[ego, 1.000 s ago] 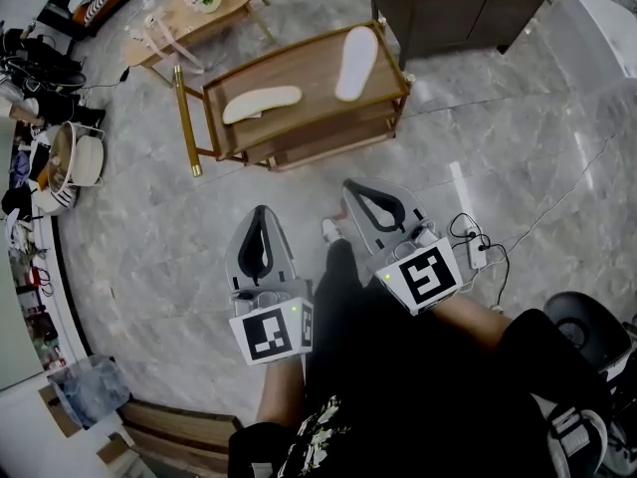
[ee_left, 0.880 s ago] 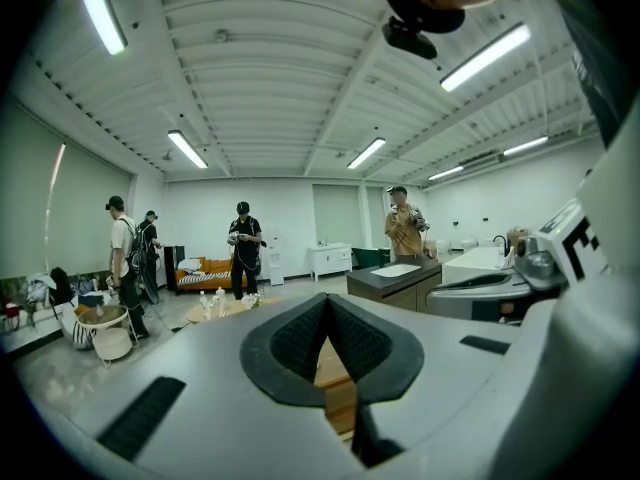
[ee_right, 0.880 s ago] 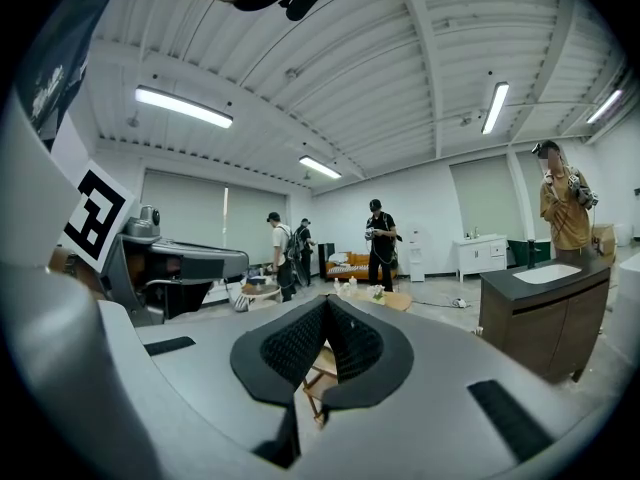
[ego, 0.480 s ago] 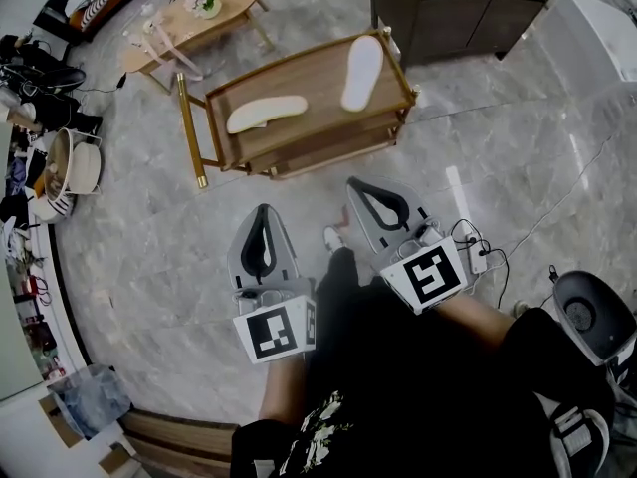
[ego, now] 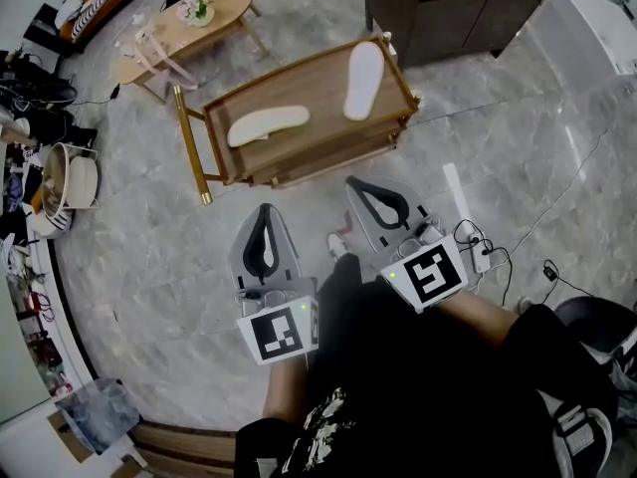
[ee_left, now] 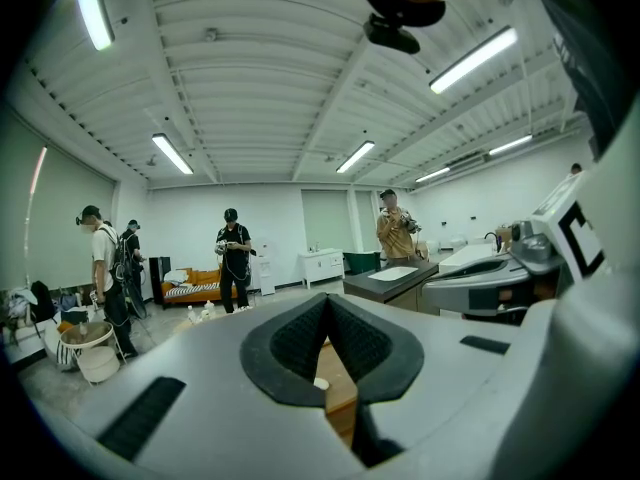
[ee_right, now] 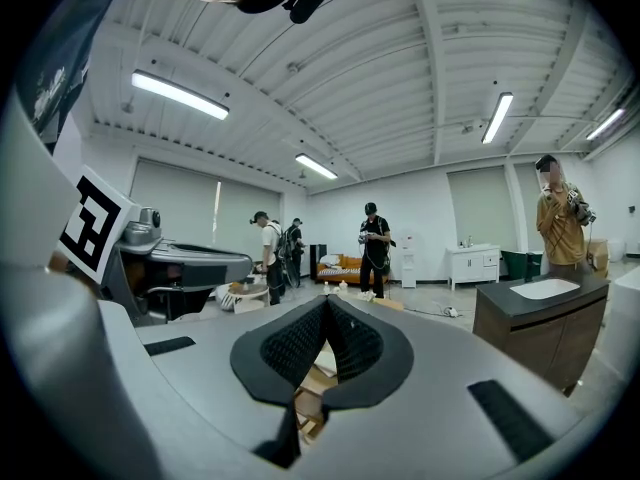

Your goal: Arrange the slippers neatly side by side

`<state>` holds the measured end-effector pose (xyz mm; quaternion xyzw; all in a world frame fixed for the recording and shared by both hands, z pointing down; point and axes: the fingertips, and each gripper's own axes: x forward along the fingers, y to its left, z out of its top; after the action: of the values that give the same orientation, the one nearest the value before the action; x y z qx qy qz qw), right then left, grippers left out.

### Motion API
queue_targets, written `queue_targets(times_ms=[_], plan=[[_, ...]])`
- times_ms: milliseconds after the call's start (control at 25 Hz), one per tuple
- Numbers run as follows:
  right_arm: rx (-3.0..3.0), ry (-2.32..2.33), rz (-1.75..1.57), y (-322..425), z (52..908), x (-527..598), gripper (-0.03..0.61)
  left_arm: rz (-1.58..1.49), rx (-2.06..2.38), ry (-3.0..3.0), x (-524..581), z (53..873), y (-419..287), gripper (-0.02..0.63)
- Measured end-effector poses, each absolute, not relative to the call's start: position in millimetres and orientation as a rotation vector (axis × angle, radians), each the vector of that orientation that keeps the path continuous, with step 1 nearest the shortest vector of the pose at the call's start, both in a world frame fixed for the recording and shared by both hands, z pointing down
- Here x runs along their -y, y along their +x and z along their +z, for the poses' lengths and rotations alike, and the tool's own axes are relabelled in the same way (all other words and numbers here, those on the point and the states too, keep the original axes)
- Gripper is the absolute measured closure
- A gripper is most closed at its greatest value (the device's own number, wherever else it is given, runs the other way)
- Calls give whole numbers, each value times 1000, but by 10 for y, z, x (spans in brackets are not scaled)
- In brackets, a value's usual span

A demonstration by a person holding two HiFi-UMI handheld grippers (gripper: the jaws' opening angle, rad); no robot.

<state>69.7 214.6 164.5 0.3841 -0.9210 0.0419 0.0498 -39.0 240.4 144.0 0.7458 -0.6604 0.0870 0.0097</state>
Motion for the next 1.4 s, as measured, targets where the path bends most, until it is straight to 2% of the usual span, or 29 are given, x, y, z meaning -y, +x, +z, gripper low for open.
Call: queue_targets(times_ms=[1400], plan=[[2787,1260,83,18,1588,-1715,580,234,1982,2440,-1893,1451,-1075,612]])
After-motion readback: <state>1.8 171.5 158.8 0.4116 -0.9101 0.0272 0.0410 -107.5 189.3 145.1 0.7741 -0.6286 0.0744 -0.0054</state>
